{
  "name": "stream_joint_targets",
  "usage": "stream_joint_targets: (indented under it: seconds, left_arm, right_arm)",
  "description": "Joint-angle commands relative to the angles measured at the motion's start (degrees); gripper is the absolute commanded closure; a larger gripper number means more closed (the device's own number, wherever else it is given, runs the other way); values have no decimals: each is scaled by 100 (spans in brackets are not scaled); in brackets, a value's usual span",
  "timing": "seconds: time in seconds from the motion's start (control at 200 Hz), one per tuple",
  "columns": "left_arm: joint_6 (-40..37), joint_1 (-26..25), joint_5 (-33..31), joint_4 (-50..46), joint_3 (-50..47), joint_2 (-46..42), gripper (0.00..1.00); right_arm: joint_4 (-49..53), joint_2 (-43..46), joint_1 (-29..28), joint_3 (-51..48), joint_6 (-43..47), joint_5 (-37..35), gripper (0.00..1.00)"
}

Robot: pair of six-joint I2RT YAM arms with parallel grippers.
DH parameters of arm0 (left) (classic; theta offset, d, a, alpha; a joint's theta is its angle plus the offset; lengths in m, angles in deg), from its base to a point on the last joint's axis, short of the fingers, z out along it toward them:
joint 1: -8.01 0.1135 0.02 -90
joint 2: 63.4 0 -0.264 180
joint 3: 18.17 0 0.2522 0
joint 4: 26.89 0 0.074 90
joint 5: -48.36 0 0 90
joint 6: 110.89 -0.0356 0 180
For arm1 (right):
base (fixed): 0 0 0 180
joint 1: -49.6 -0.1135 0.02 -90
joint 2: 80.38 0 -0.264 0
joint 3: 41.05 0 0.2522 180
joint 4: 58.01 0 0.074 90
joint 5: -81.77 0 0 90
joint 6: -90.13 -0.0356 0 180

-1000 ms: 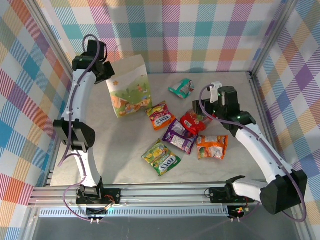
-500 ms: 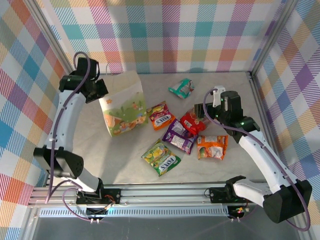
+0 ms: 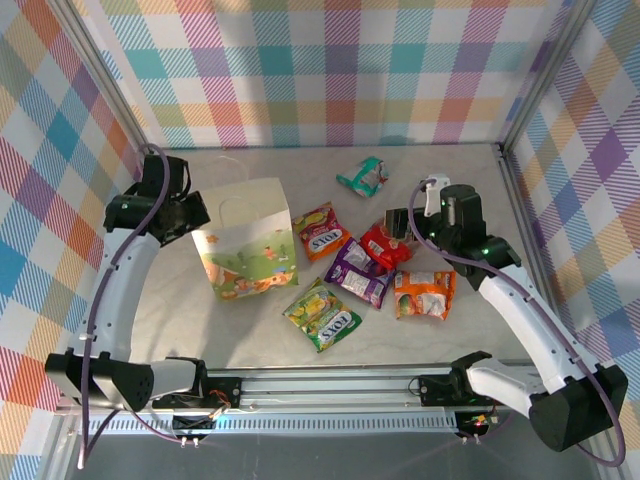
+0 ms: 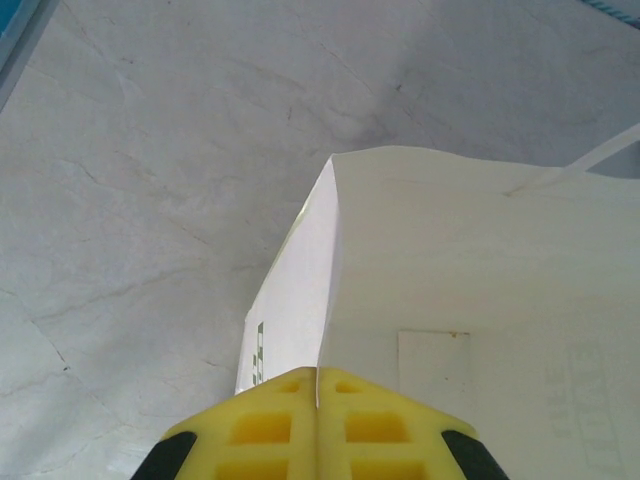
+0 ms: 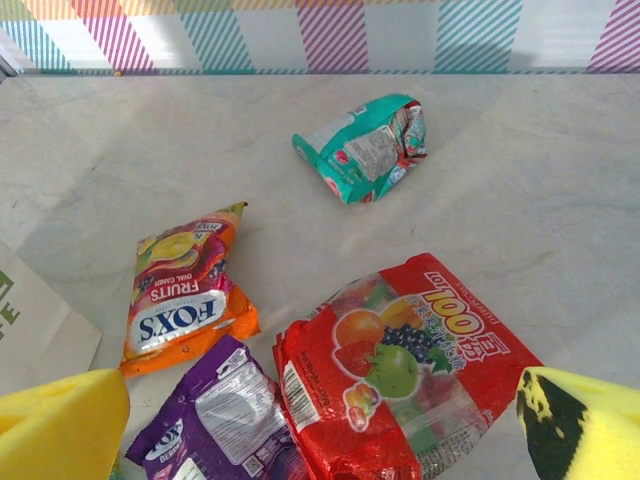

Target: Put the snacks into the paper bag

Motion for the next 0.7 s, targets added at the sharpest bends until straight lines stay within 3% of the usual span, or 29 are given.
stream_joint_targets:
  seconds: [0.0, 0.305, 0.385, 0.695]
  left_arm:
    - [81, -123, 86, 220, -218, -241, 96]
    - [94, -225, 81, 77, -520, -613, 78]
    - [75, -235, 35, -20, -529, -655, 69]
    - [-511, -244, -326, -415, -115, -690, 48]
  right_arm:
    - [76, 101, -63, -58, -131, 69, 1]
    - [6, -85, -140, 18, -150, 114, 1]
    - [-28, -118, -170, 25, -159, 113, 1]
    - [50, -119, -214, 43, -66, 41, 1]
